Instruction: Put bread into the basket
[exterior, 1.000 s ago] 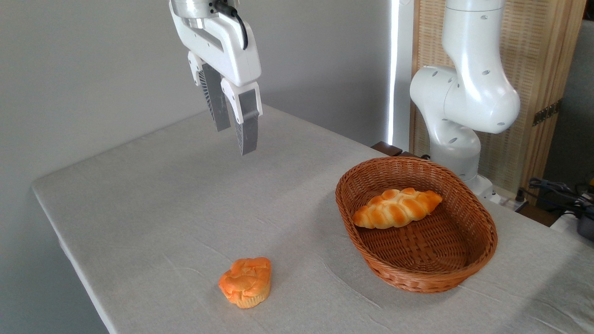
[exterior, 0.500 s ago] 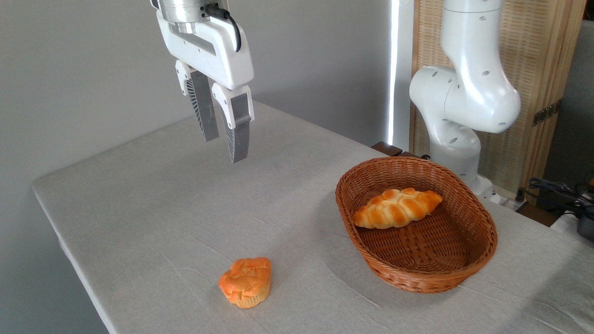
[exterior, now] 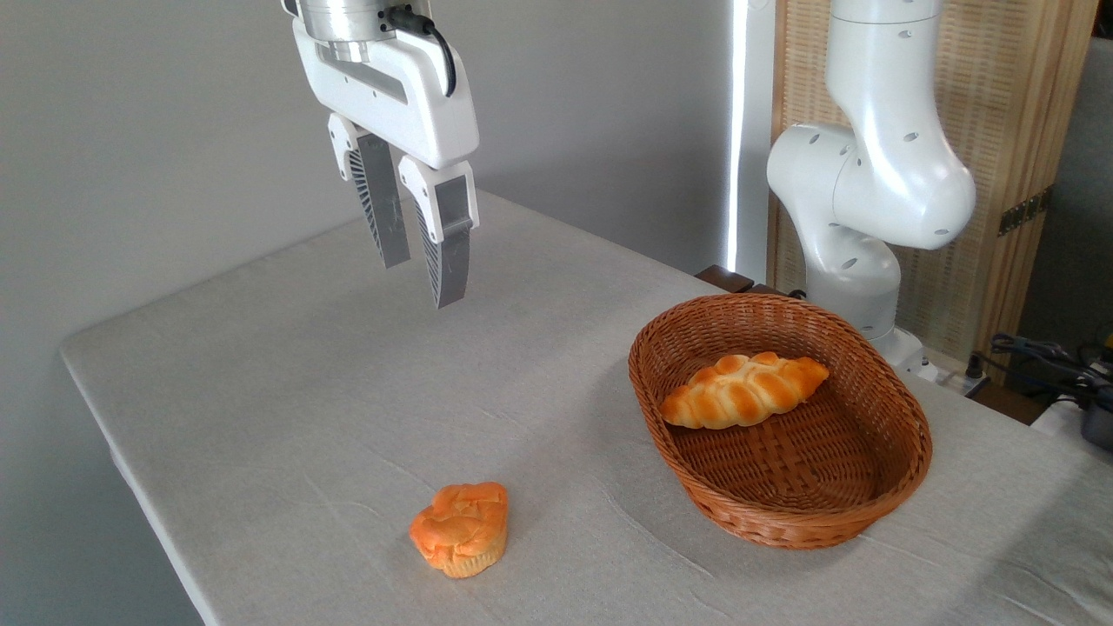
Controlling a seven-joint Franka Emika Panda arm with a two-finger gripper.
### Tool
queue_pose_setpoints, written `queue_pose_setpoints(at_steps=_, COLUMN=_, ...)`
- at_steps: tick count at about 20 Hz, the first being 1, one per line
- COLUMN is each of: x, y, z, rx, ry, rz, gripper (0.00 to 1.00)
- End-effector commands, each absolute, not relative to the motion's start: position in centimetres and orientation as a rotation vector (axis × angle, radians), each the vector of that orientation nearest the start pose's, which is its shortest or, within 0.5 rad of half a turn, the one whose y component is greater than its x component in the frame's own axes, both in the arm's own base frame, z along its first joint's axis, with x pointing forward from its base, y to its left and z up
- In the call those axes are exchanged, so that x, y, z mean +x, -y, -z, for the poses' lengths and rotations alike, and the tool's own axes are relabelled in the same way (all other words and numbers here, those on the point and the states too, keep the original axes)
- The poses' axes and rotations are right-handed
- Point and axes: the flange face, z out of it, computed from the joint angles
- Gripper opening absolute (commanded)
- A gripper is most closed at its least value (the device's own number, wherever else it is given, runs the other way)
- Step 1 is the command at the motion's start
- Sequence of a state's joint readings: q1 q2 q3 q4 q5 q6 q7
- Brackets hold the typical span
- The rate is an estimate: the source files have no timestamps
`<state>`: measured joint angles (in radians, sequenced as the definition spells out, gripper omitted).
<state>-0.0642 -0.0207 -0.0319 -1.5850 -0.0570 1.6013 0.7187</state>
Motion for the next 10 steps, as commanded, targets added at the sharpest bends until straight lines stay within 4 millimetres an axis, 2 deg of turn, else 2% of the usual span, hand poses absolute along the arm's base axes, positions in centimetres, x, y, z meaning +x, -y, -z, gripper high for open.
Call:
queue_pose_setpoints(at_steps=1, x=54.9, y=5.5, z=-63.7, rx=-2.919, ry=-1.241, rz=0.088, gripper=1.00)
queue_pose_setpoints(at_steps=3, x=54.9, y=5.4, z=-63.8, rx=-2.921, ry=-1.239, rz=0.091, gripper=1.00)
queue_pose_setpoints(at_steps=6, x=55.0, y=4.2, z=-63.9, rx=-2.938, ry=-1.196, rz=0.096, gripper=1.00)
queue_pose_setpoints(at_steps=10, x=55.0, y=4.2, z=-63.9, rx=-2.939, ry=-1.193, rz=0.096, gripper=1.00)
